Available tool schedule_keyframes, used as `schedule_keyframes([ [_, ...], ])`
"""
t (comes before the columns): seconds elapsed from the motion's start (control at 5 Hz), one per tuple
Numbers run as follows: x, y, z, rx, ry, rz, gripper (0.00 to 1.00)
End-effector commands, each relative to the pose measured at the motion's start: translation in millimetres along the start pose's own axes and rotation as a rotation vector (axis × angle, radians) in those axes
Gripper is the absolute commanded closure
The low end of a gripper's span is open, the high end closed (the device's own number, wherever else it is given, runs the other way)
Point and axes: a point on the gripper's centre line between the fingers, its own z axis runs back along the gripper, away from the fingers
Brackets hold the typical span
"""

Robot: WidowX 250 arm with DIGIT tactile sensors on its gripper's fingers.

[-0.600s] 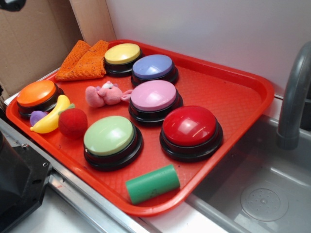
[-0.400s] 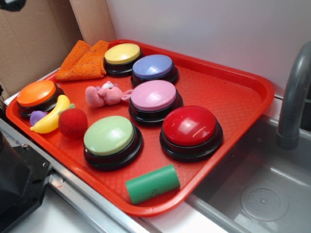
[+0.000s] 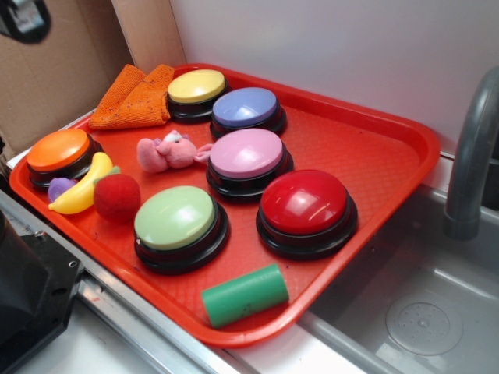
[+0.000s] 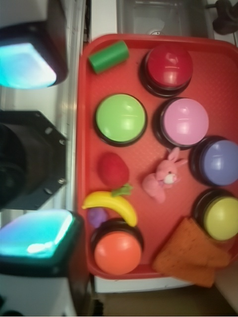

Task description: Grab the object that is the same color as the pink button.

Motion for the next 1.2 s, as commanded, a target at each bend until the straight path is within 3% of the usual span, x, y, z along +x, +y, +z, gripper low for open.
schedule_keyframes([
  [0.0, 27.5, 22.8, -36.3, 0.03, -0.106, -0.147, 0.0],
  [0.4, 67.9, 49.6, -89.5, 0.095, -0.172, -0.281, 0.0],
  [1.0, 86.8, 59.3, -156.5, 0.131, -0.062, -0.295, 0.0],
])
